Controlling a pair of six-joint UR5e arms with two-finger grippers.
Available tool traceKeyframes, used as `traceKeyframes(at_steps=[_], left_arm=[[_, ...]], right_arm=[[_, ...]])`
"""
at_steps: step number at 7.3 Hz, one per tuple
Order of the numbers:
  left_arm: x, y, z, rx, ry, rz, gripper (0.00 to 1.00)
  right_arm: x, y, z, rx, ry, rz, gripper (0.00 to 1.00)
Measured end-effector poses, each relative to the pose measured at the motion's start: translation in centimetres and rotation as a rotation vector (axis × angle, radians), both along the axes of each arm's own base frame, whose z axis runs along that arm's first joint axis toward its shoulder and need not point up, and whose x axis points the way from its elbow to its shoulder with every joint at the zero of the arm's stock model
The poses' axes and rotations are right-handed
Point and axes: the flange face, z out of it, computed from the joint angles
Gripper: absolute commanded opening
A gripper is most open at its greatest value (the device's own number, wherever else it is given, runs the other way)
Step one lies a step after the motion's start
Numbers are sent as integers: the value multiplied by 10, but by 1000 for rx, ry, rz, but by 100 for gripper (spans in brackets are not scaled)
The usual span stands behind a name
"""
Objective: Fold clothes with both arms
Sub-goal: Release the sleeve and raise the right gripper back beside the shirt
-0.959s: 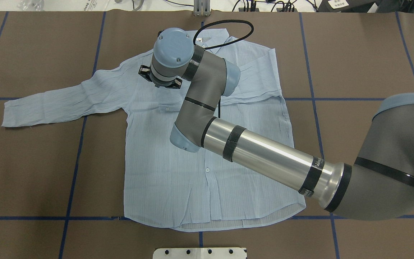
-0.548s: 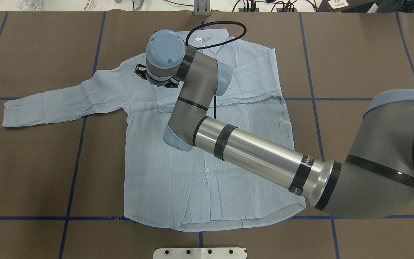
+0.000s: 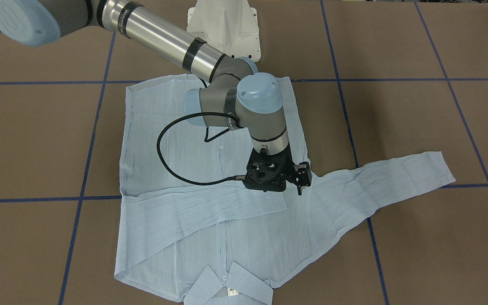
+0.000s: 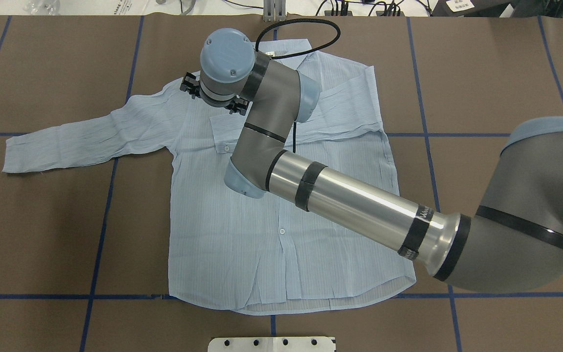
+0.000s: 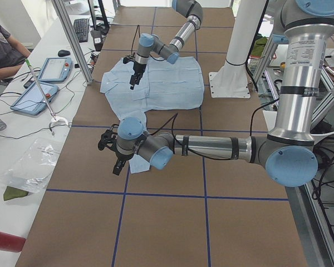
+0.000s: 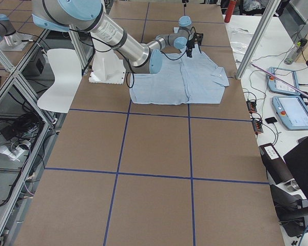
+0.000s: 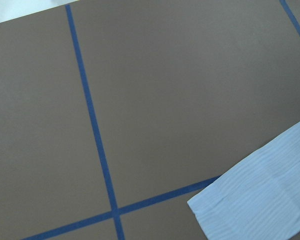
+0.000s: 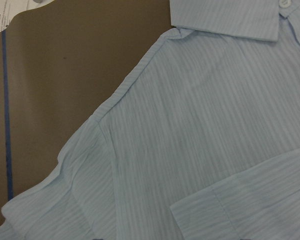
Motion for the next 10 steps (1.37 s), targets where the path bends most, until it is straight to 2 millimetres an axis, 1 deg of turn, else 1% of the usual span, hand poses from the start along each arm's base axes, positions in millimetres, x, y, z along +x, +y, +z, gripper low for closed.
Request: traceKeyframes(at_steps=[1,2,3,4,5,6,7,8,9,10], left_arm=[[23,-15,21,-37,26,-14,95],[49,-22,33,-78,41,-8,91],[74,-22,38,-115,52,3,87],[93,-20,42,-144,57,15,81],[104,-15,47,-165,56,26,77],[111,-12,52,-179,54,35,72],[119,-8,54,-196,54,40,69],[128,-5,55,-213,57,43,64],[133,-3,56,-223,57,46,57],[136,-2,59,-230,55,49,54]], right_arm=[[47,1,41,-19,-27,-26,99],[108,8,86,-34,-55,-53,98],[166,15,124,-40,-69,-75,98],[222,17,157,-34,-68,-99,98],[273,21,190,-9,-55,-126,98],[308,31,220,20,-31,-148,98],[329,42,241,44,-9,-165,98],[340,49,251,55,1,-173,99],[344,52,257,58,6,-175,99],[346,54,260,59,9,-176,99]])
